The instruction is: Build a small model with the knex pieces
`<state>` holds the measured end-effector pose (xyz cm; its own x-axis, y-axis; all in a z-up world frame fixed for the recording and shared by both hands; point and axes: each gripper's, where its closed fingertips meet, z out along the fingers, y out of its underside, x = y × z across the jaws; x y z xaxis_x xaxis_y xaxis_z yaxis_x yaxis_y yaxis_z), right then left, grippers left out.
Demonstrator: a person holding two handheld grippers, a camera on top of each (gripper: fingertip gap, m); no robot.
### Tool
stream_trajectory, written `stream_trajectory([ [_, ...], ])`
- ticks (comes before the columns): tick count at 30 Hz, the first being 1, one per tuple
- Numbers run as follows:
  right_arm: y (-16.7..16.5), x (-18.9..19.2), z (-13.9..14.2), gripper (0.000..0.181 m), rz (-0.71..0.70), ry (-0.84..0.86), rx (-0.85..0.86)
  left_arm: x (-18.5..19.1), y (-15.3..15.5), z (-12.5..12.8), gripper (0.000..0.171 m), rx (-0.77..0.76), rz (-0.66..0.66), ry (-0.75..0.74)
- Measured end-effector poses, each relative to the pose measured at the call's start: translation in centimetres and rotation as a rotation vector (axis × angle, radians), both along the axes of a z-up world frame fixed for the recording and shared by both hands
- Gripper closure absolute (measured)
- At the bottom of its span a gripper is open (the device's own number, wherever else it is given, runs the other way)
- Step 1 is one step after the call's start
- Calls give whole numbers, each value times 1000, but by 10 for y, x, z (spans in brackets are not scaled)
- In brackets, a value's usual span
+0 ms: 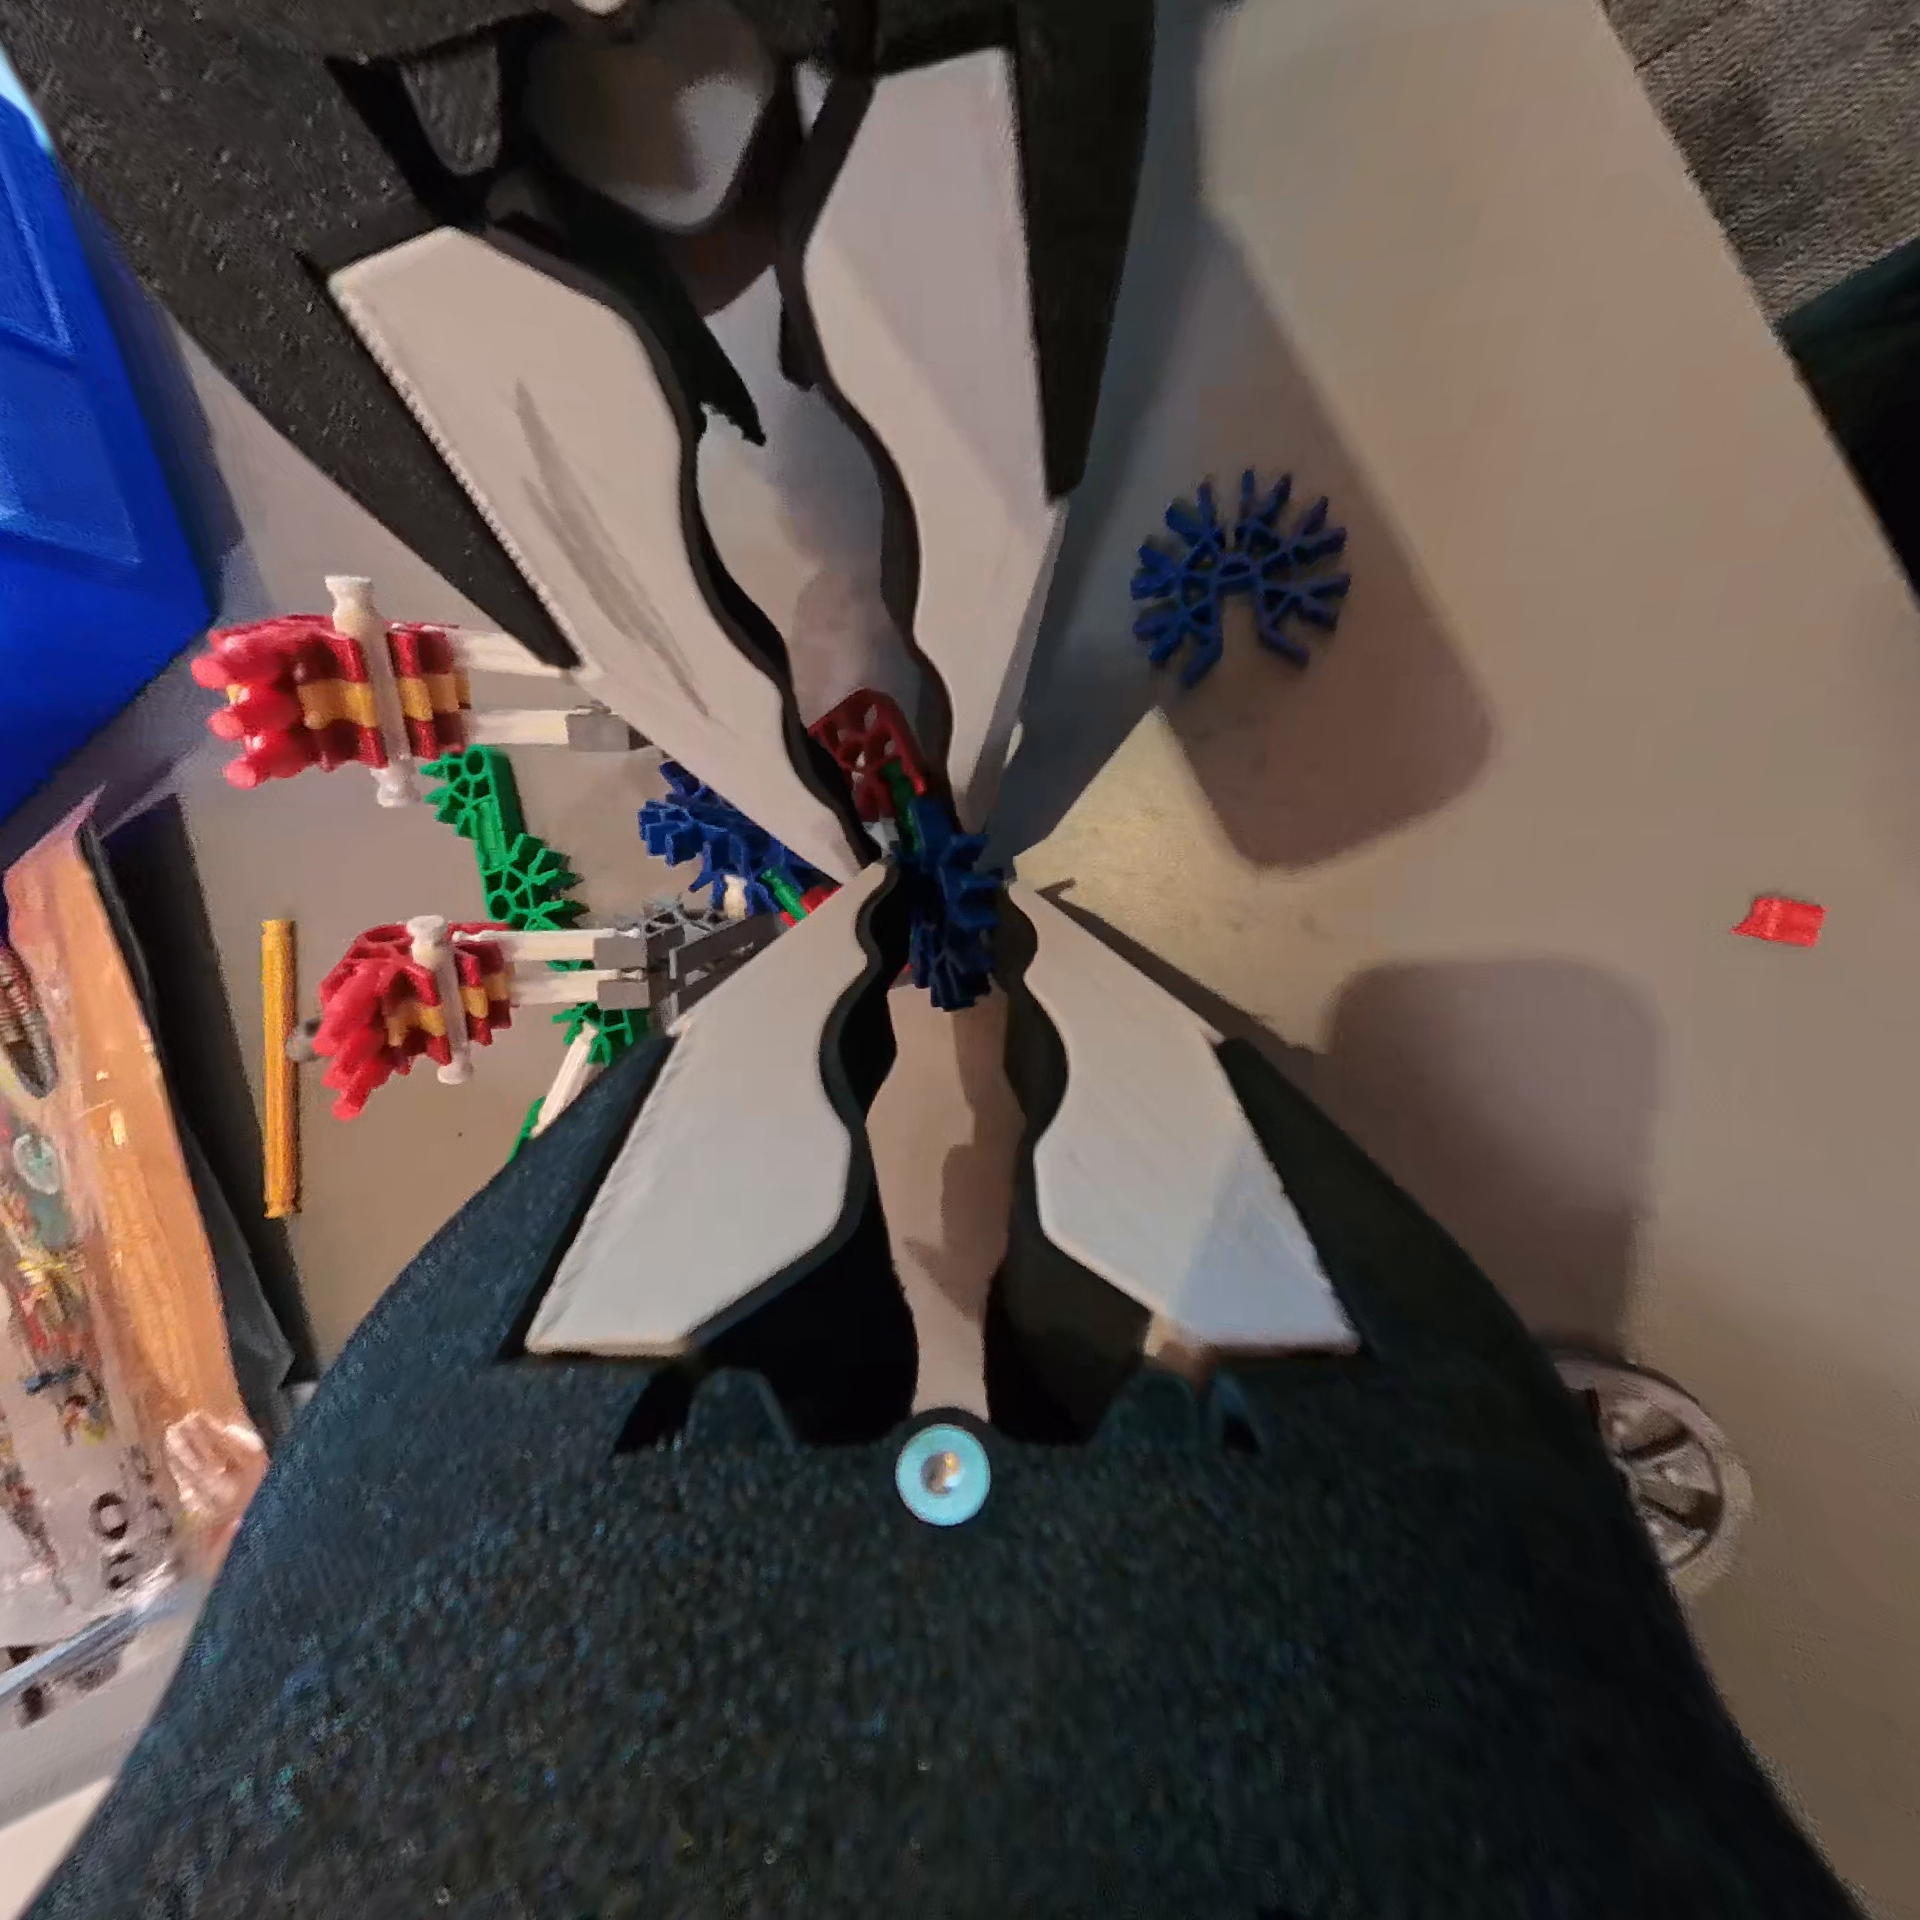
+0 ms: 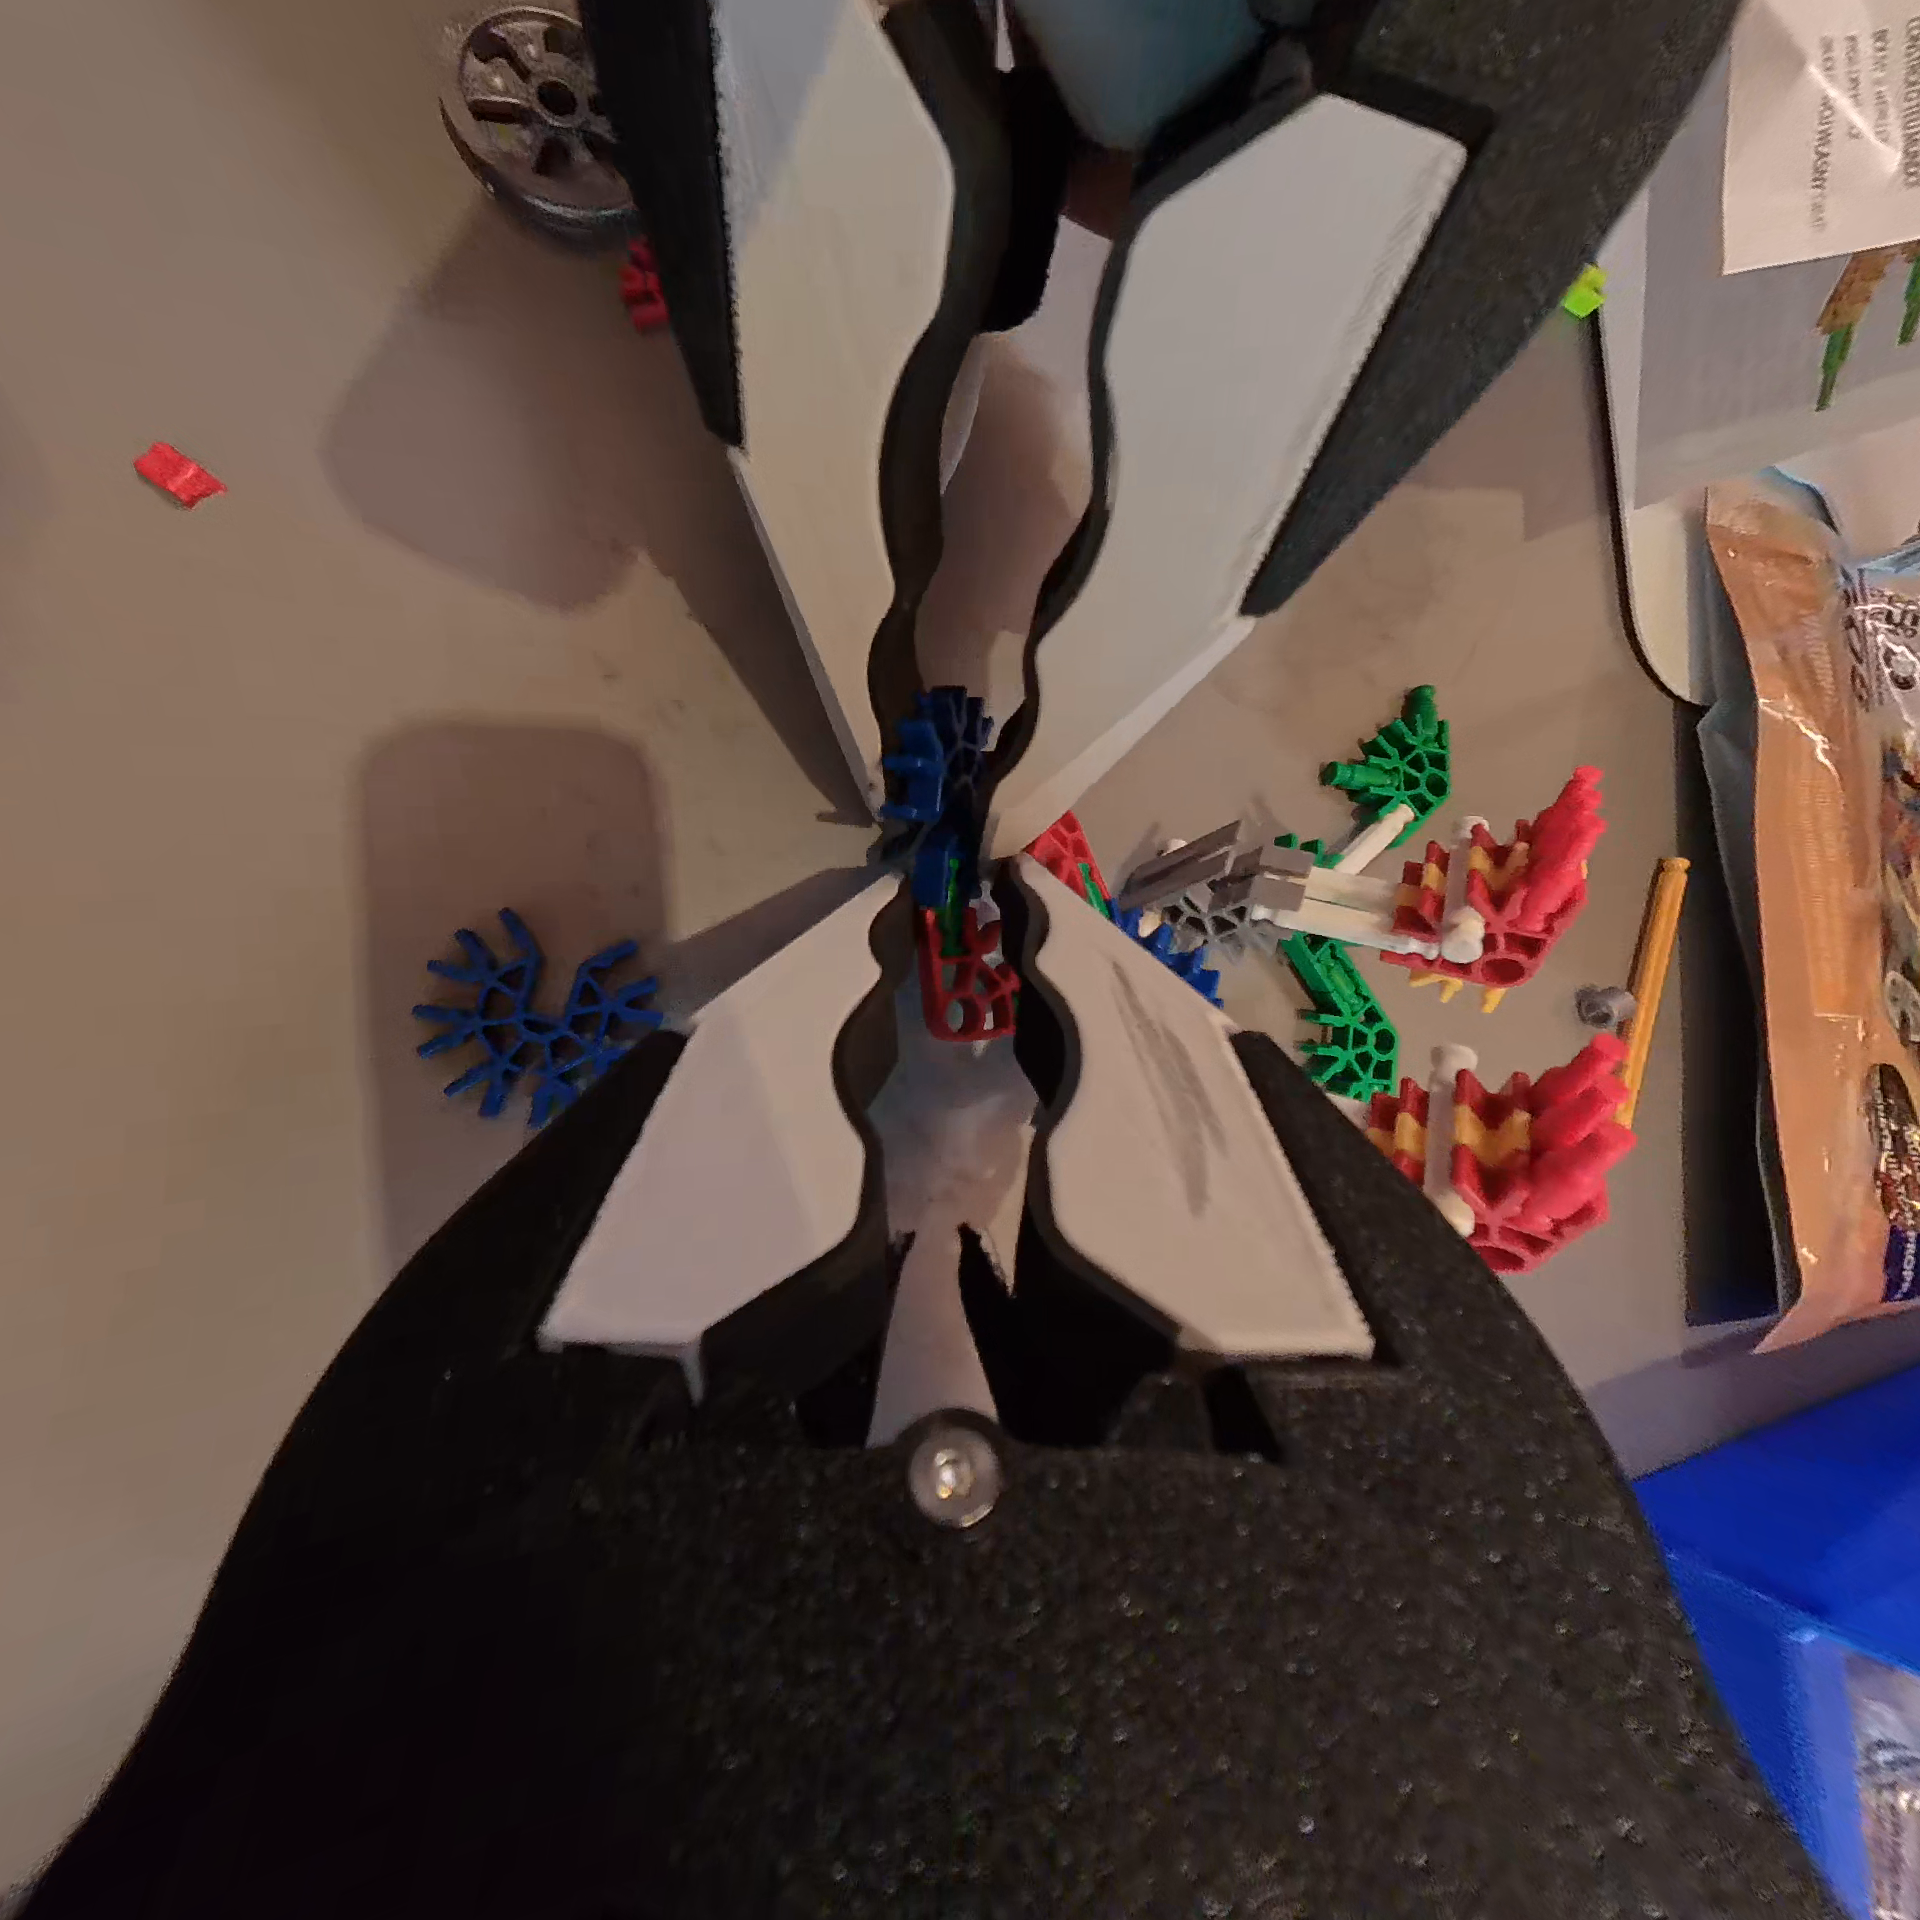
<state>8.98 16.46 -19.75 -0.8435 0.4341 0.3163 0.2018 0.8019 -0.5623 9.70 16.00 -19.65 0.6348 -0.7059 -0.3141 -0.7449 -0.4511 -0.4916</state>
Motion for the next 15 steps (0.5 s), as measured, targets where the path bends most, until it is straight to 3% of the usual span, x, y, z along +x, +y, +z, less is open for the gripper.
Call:
stream_trajectory([
  [15, 3, 1, 0, 165, -22, -27, -32, 3, 1, 2, 161, -206, -117, -166],
])
